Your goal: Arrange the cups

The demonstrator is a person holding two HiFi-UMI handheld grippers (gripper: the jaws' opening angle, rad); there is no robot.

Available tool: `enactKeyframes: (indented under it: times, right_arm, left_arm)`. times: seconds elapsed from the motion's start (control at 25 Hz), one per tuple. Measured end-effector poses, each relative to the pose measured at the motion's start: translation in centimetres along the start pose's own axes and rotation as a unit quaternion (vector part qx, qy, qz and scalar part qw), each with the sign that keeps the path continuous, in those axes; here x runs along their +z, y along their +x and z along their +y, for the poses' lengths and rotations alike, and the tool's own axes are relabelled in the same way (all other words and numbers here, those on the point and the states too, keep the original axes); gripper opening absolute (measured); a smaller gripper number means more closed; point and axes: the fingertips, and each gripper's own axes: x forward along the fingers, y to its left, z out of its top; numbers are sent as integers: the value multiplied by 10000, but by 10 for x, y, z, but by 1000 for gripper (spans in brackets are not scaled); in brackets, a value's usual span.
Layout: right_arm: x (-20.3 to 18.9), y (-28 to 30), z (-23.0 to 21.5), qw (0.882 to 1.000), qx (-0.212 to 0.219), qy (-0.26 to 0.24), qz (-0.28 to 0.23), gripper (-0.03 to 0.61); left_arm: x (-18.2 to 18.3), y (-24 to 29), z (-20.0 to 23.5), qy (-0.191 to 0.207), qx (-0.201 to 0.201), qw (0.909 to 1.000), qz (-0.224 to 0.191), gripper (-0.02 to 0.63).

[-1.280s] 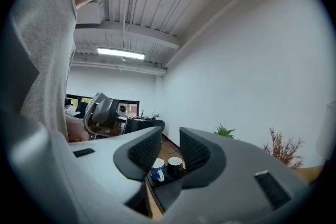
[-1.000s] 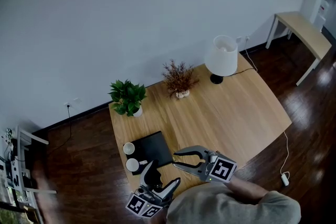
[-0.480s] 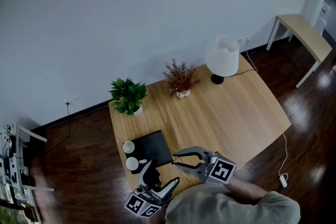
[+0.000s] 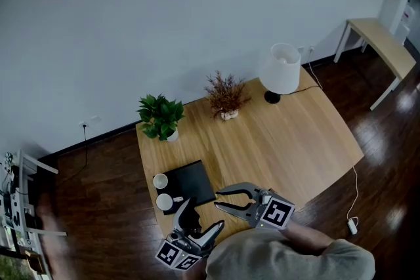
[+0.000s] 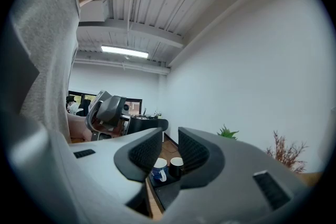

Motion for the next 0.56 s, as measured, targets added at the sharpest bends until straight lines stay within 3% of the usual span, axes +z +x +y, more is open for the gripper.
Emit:
enactKeyframes:
  times: [0.56]
  right_arm:
    - [-5,2,-1,10000,15,61,47,95]
  left_arm:
    - [-4,4,-1,-49,-46,10000,47,437]
